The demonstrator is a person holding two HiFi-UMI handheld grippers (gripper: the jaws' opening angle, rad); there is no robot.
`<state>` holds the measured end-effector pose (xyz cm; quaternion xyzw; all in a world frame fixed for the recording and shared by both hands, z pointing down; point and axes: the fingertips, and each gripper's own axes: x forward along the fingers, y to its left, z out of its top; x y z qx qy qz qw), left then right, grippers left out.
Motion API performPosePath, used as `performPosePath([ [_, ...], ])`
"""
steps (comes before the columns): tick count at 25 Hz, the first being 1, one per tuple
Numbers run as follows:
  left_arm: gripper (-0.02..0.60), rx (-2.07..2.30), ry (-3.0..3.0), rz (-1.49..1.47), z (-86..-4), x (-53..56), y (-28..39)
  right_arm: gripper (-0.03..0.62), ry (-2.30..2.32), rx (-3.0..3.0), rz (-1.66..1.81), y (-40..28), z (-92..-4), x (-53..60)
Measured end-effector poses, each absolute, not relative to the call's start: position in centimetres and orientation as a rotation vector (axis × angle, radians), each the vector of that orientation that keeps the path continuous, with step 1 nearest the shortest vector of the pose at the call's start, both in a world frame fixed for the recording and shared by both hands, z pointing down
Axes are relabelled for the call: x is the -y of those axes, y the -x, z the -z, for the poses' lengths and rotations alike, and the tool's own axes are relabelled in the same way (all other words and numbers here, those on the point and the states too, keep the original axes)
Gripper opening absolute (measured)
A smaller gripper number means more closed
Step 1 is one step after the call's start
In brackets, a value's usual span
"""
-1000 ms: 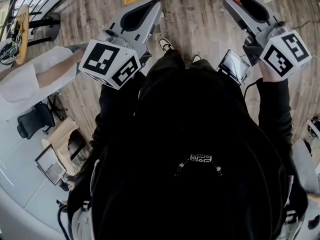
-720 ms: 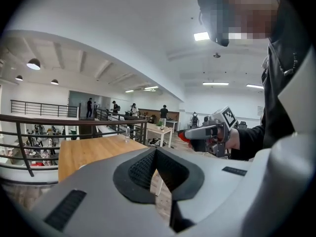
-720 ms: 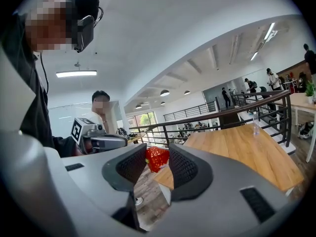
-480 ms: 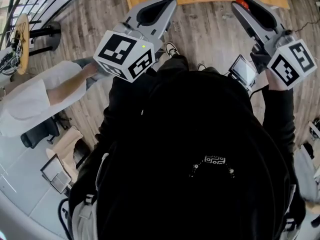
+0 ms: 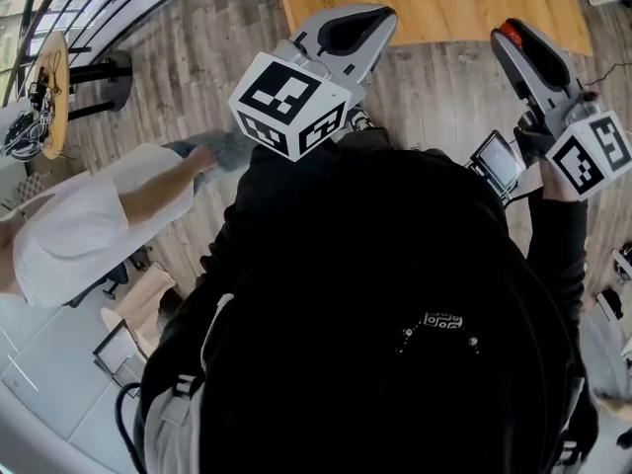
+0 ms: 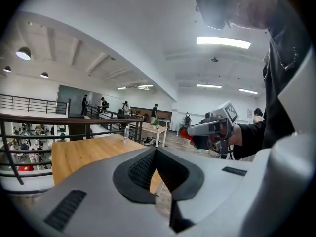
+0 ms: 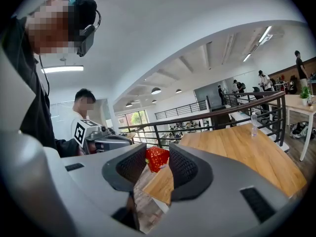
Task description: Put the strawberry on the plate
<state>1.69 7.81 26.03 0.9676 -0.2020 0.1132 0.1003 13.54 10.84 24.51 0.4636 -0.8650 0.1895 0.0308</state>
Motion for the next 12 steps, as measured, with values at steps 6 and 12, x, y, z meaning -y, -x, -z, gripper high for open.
performPosePath([
  [6, -0.006, 0.58, -2.887, -0.321, -26.5, -2.8, -0.4, 0.15, -1.412, 2.676, -0.629, -11.9, -25.5, -6.9],
  [12, -0.005, 0.593, -2.869, -0.296, -25.8, 4.4, 5.6, 0.15, -1.375, 2.656, -0.622, -6.3, -23.6, 1.5],
])
